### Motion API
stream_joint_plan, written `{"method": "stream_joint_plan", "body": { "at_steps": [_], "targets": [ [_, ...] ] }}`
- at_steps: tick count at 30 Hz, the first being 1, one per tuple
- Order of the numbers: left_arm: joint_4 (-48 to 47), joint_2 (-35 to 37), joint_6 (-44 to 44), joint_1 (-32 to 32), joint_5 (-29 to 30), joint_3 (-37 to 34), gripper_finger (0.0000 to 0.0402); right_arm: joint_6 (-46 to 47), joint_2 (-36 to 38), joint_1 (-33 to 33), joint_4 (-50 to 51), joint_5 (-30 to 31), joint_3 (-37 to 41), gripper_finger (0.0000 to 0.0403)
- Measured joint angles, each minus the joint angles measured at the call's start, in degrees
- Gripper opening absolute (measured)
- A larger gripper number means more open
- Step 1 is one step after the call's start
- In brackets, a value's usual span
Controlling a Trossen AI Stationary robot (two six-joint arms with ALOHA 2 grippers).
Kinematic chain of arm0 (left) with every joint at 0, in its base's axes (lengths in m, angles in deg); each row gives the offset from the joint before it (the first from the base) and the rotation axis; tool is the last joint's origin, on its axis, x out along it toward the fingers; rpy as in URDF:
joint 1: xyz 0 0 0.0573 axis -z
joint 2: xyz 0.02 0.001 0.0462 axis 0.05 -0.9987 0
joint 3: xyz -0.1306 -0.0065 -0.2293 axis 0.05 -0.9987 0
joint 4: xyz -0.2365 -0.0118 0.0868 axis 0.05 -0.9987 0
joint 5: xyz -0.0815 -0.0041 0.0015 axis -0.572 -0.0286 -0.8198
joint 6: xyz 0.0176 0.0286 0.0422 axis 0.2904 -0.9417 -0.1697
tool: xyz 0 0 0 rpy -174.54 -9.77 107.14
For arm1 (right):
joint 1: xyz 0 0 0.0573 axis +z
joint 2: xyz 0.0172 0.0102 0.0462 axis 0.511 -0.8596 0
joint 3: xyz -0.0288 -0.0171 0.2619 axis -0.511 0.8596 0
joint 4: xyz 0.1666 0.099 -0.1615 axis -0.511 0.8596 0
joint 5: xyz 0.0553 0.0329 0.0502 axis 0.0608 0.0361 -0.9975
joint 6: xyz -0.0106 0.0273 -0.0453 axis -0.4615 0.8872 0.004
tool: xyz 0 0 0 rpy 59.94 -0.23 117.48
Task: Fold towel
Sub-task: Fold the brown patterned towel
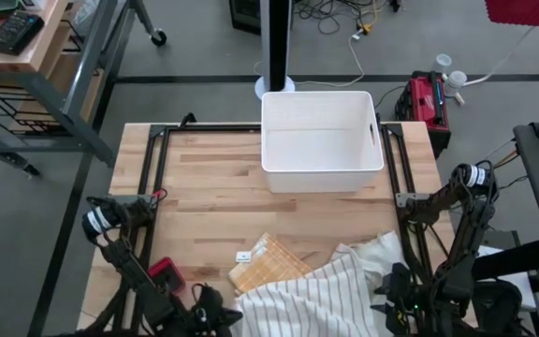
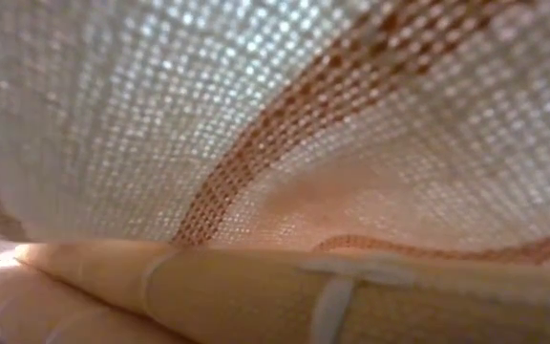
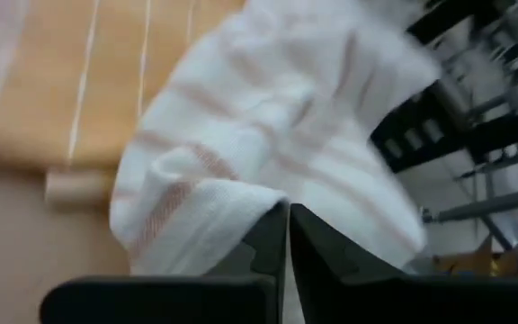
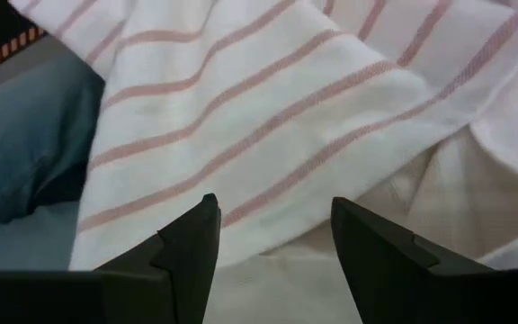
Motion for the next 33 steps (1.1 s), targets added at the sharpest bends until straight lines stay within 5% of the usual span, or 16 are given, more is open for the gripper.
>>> {"method": "stream_joint_plan", "body": {
  "at_steps": [10,16,22,33],
  "targets": [
    [-7.5,2.9,-2.7,4.4,12.8,5.0,0.0000,4.6,-1.1,-7.4,12.7,-0.4,0.7,0.0218],
    [-7.8,3.0,-5.1,4.5,12.0,7.0,0.0000,1.1,-1.1,-12.7,16.2,-1.3,0.9,0.0221],
    [-9.9,2.9,0.5,4.5,5.1,7.5,0.0000,-3.3,-1.1,-16.7,15.8,-5.2,3.3,0.0213],
    [-12.4,1.9,2.1,4.4,4.7,7.4,0.0000,-18.0,-1.1,-19.1,-3.7,-8.1,8.6,0.0164]
  ]
}}
